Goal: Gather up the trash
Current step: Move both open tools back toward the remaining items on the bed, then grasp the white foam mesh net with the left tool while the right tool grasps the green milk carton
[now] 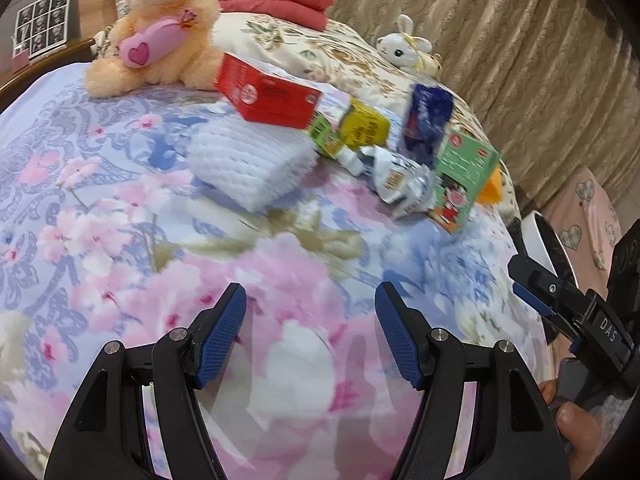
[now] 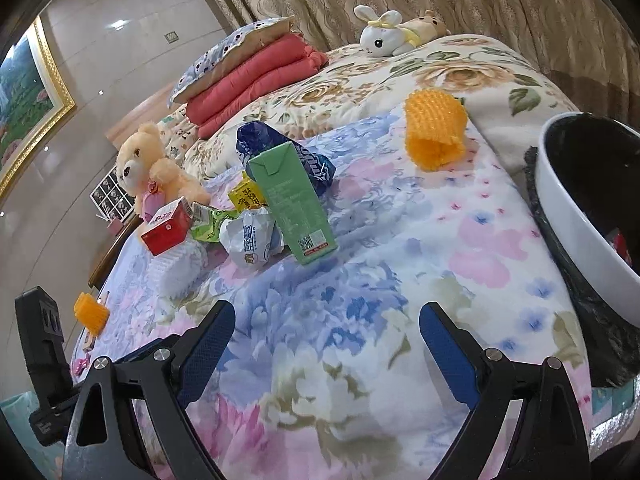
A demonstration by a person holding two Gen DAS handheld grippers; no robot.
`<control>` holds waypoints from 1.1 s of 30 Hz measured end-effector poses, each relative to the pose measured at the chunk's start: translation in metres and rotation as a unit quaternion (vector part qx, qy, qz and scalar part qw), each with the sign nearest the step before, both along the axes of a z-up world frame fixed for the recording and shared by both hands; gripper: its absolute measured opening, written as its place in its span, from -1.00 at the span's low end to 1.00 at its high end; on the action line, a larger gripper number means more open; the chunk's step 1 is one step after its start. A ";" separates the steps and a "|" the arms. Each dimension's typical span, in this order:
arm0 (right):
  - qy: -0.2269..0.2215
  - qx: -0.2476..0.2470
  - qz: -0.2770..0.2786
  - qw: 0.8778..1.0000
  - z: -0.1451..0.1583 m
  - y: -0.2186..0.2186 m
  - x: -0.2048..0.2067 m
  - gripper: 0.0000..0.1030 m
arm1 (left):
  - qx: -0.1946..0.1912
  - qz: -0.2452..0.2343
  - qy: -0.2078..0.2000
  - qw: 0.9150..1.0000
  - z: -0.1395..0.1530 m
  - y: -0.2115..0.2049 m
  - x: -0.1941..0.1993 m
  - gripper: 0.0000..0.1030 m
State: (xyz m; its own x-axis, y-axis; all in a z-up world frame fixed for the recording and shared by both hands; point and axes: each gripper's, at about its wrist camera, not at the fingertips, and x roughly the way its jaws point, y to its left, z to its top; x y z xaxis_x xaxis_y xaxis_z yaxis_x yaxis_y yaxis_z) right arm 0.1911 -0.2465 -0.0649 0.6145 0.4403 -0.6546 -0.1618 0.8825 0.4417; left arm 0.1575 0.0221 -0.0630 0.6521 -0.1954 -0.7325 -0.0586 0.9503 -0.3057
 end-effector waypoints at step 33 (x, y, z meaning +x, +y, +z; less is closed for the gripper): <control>0.006 0.021 0.011 1.000 -0.007 0.017 0.045 -0.29 | 0.015 -0.018 -0.030 0.999 0.009 0.013 0.028 -0.72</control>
State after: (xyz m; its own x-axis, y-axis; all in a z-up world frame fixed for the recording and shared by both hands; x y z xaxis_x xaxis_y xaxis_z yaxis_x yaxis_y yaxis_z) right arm 0.2362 -0.2295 -0.0723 0.5967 0.4810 -0.6423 -0.1753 0.8592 0.4806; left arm 0.1855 0.0348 -0.0541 0.6876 -0.1986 -0.6983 -0.0060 0.9603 -0.2791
